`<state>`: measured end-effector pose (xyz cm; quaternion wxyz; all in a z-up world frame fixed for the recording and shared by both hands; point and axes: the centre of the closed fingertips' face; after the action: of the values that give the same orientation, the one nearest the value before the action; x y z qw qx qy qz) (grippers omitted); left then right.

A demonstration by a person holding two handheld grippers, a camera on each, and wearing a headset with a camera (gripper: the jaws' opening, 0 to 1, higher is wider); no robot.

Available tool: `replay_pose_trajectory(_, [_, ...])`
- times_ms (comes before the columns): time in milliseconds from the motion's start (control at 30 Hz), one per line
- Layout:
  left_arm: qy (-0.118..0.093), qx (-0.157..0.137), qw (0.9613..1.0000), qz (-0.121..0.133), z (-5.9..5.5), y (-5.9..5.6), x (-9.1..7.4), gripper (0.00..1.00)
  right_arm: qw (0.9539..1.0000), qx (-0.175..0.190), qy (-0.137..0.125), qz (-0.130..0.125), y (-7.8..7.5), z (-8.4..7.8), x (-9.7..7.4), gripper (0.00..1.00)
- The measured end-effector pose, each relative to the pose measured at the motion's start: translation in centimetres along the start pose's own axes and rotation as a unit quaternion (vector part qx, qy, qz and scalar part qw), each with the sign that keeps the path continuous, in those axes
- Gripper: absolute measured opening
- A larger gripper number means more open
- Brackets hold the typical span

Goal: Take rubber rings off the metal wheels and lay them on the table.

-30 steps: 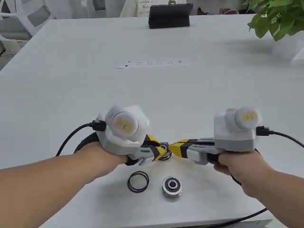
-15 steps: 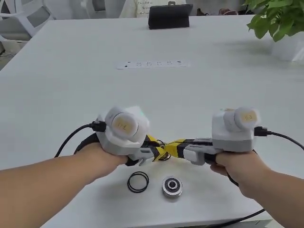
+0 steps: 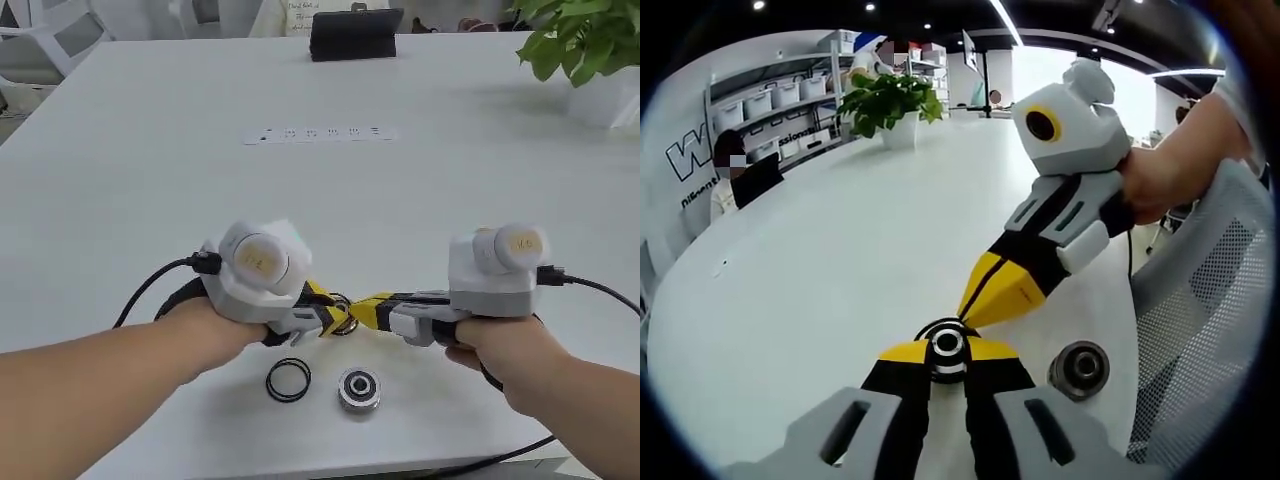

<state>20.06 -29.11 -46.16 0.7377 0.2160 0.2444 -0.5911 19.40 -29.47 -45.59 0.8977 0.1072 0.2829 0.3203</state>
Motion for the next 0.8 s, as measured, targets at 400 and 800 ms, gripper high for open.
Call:
replay_pose_trajectory(400, [0.015, 0.024, 0.9996, -0.007, 0.0, -0.1, -0.2, 0.07, 0.9998, 0.018, -0.004, -0.004, -0.3, 0.0, -0.2, 0.0])
replay_pose_trajectory(800, [0.003, 0.039, 0.9989, -0.025, 0.7, -1.2, -1.6, 0.1, 0.9996, 0.026, -0.01, 0.001, 0.0, 0.4, -0.5, 0.0])
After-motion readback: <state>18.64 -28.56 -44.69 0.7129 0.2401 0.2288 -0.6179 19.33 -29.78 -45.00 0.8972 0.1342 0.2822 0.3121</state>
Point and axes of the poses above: the centre of the closed fingertips' face, and the gripper's own axes: x roughly forward along the fingers, y roughly to its left, z roughly out of its top, and after that the axes turned 4 degrees about -z, right-handed
